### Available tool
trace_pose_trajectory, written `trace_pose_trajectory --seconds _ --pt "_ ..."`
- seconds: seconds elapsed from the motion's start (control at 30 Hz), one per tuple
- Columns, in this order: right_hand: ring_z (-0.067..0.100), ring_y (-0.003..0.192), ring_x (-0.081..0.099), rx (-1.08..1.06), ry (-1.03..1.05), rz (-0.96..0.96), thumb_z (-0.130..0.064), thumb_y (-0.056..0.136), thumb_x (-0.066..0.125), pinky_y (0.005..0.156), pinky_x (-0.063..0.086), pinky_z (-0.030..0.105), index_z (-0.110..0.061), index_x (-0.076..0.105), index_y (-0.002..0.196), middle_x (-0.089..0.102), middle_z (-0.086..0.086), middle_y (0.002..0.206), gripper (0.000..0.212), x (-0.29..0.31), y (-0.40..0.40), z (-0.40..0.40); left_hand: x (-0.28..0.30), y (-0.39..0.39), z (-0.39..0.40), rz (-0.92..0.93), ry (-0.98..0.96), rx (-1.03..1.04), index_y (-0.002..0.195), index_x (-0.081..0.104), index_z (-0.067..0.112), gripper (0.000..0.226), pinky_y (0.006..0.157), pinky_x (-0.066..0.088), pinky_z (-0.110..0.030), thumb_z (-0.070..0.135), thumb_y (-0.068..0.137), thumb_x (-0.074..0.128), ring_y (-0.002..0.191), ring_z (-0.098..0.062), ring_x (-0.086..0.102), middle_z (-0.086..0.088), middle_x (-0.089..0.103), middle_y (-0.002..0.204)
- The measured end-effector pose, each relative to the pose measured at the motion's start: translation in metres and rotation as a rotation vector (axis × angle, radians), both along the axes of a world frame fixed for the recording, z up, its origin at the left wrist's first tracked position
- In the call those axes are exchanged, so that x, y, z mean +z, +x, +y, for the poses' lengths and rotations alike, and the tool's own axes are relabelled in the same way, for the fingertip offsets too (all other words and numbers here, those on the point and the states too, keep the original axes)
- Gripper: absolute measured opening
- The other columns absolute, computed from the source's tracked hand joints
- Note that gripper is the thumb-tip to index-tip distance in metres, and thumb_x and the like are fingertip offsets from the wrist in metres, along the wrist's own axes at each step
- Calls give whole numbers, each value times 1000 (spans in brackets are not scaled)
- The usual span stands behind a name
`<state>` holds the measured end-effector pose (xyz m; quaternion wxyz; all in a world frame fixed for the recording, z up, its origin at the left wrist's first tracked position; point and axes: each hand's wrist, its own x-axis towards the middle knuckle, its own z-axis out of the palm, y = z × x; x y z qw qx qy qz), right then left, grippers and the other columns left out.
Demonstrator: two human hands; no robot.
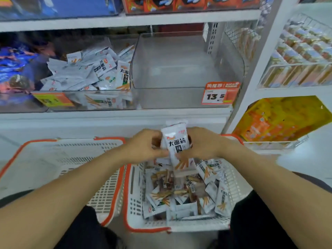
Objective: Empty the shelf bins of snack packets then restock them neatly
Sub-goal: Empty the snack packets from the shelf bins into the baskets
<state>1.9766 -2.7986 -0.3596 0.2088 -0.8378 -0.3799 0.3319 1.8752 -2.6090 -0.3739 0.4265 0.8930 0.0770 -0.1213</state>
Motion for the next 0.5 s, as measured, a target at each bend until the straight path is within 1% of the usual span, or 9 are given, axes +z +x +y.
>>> trace_pose_trajectory --seconds 0.07,0.1,0.13,0.2,0.3,0.37,0.4,0.43,0.5 --pt "24 104 64 73 -307 -89 -46 90 71 88 54 35 -12 58 131 65 8 124 55 -15 4 7 -11 1 7 92 224 -88 131 60 19 53 103 48 -33 38 85 78 120 -14 60 4 63 131" --pt "28 109 62 95 -402 -174 -49 90 70 92 53 40 -9 54 133 62 12 126 61 -20 5 10 -10 4 14 80 312 -70 136 56 19 58 102 47 -31 41 86 76 122 -15 58 2 60 135" --pt "29 111 61 87 -410 -251 -50 89 70 95 52 41 -9 52 134 61 12 127 63 -23 8 14 -5 7 24 34 362 -30 135 57 18 55 98 46 -28 40 88 74 118 -16 59 0 60 134" --pt "21 102 62 -7 -196 -302 -43 89 72 94 51 35 -13 57 129 64 7 121 52 -17 13 25 12 12 47 -104 366 100 122 65 15 38 85 46 -24 34 90 73 102 -16 64 -1 68 116" --pt "10 76 66 -177 302 -261 -26 90 73 78 54 25 -15 68 110 70 -3 97 23 17 11 58 48 19 91 -360 316 339 94 71 16 9 70 48 -22 25 91 70 79 -13 66 5 70 86" --pt "8 73 64 -179 525 -303 -16 89 72 68 51 15 -14 70 103 69 -5 88 14 46 10 94 65 23 128 -495 358 459 88 70 16 6 64 46 -15 21 91 69 71 -11 64 3 69 79" --pt "7 73 63 -172 606 -317 -13 89 71 66 49 11 -13 70 101 69 -5 86 12 60 12 116 71 25 148 -532 394 508 91 71 14 8 64 44 -16 22 91 70 74 -14 62 1 70 83" --pt "7 73 62 -153 658 -336 -11 88 71 66 48 11 -13 69 99 69 -3 85 12 73 15 140 74 28 170 -539 435 547 96 71 12 14 71 43 -19 24 90 72 83 -16 62 -2 70 91" --pt "9 77 61 -72 665 -411 -12 87 71 72 49 16 -12 69 101 67 -1 88 14 92 29 192 74 33 211 -444 515 597 111 69 11 35 94 44 -32 34 85 76 109 -28 59 -11 66 116"
